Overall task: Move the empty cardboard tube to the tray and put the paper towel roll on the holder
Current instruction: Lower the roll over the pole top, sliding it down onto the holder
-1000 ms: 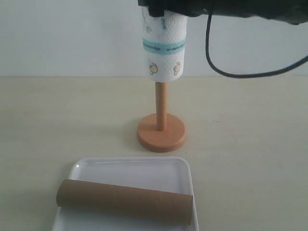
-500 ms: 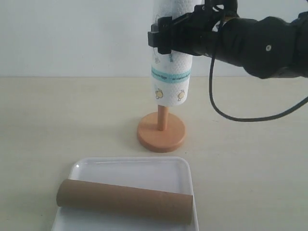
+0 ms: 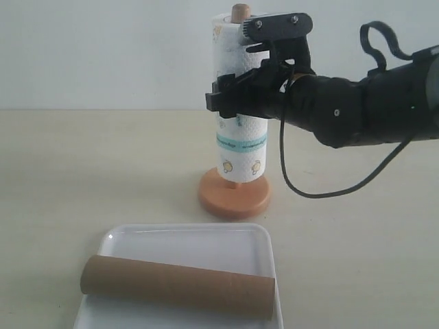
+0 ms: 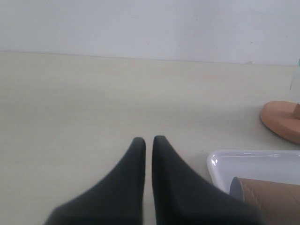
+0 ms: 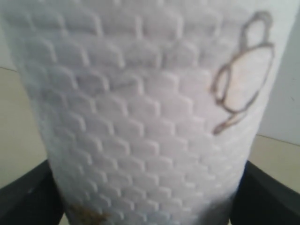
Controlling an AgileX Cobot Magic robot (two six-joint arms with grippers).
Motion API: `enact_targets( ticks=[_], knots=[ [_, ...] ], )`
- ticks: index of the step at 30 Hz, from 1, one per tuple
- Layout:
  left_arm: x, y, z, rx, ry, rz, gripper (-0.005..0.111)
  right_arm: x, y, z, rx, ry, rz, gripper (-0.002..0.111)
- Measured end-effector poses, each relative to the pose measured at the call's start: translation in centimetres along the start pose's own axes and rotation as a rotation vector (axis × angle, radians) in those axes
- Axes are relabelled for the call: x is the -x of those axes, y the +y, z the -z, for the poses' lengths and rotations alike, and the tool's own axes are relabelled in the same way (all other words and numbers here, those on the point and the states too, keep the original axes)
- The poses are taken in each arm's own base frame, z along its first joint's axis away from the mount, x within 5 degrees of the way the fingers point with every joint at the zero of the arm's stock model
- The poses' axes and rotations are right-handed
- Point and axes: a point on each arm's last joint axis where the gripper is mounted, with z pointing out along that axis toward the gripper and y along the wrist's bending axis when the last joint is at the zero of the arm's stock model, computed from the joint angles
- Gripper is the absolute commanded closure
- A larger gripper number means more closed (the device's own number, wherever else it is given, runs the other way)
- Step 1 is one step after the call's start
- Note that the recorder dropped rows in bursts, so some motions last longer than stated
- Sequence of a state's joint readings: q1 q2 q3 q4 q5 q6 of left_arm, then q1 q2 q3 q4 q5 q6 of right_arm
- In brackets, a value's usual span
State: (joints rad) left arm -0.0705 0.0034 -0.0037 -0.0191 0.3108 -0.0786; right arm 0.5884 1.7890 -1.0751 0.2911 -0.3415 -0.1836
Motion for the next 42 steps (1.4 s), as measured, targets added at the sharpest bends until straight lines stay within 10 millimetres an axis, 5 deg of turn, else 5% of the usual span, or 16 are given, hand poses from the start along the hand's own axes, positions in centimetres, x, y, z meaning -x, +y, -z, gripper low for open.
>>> enact_targets(
  ticks=[8, 17, 25, 31, 38, 42],
  knots=[
    [0.0, 0.0, 0.0, 0.0, 0.0, 0.0, 0.102, -1.9, -0.1, -1.3, -0.011, 0.031, -0.008, 0.107],
    [0.0, 0.0, 0.0, 0.0, 0.0, 0.0, 0.102, -1.9, -0.1, -1.4, -0.01, 0.017, -0.001, 0.106],
    [0.0, 0.0, 0.0, 0.0, 0.0, 0.0, 0.102, -1.9, -0.1, -1.4, -0.01, 0.011, 0.0, 0.055],
    [0.0, 0.0, 0.0, 0.0, 0.0, 0.0, 0.102, -1.8, -0.1, -1.4, -0.007, 0.009, 0.01, 0.047],
    [0.0, 0.0, 0.0, 0.0, 0.0, 0.0, 0.102, -1.8, -0.1, -1.4, -0.007, 0.009, 0.011, 0.017],
    [0.0, 0.0, 0.0, 0.0, 0.0, 0.0, 0.102, -1.8, -0.1, -1.4, -0.007, 0.005, 0.014, 0.012]
  ],
)
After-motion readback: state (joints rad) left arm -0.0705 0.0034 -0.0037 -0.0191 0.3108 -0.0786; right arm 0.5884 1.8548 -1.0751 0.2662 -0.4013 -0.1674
